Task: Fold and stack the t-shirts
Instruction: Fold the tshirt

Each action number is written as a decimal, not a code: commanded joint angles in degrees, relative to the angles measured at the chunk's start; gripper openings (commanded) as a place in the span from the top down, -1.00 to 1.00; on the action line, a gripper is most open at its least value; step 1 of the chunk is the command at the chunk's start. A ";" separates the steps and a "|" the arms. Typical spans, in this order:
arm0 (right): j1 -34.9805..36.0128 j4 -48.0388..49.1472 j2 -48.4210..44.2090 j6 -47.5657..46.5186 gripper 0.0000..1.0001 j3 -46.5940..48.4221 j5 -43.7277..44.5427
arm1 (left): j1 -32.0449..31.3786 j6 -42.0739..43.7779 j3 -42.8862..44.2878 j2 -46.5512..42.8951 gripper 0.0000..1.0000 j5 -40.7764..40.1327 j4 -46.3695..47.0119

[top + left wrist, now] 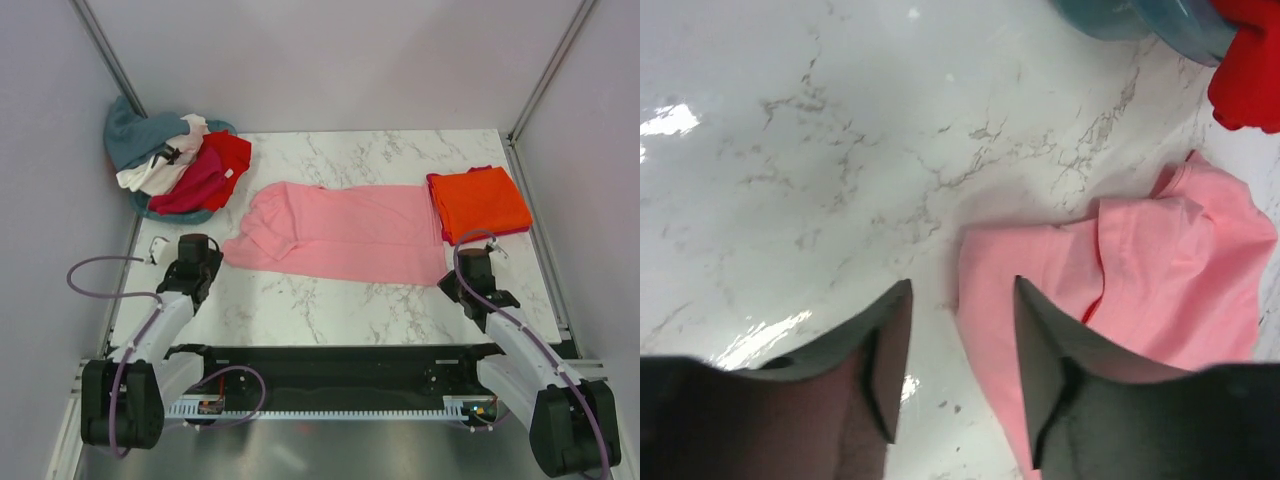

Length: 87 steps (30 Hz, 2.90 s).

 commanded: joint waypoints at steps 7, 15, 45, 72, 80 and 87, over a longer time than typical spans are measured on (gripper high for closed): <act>-0.27 -1.83 -3.08 1.31 1.00 -0.15 0.86 | 0.08 6.08 -0.62 -8.44 -0.15 11.77 -5.54; -0.27 -1.74 -2.55 1.40 1.00 -0.24 1.56 | 0.08 5.82 -1.15 -0.89 0.06 16.80 1.41; -0.27 -1.57 -4.92 3.59 1.00 -1.73 0.69 | 0.43 5.91 1.40 16.88 0.96 7.74 12.84; -0.36 -4.55 -1.13 8.69 1.00 19.73 0.87 | 0.43 13.82 25.14 -8.16 0.95 3.87 -23.62; -0.36 -11.31 -16.07 10.46 1.00 6.36 0.25 | 0.43 13.29 12.58 -18.70 0.95 6.33 -29.43; -0.27 -15.19 -18.38 9.49 1.00 5.73 -0.11 | 0.43 11.36 10.01 -21.62 0.95 9.32 -30.31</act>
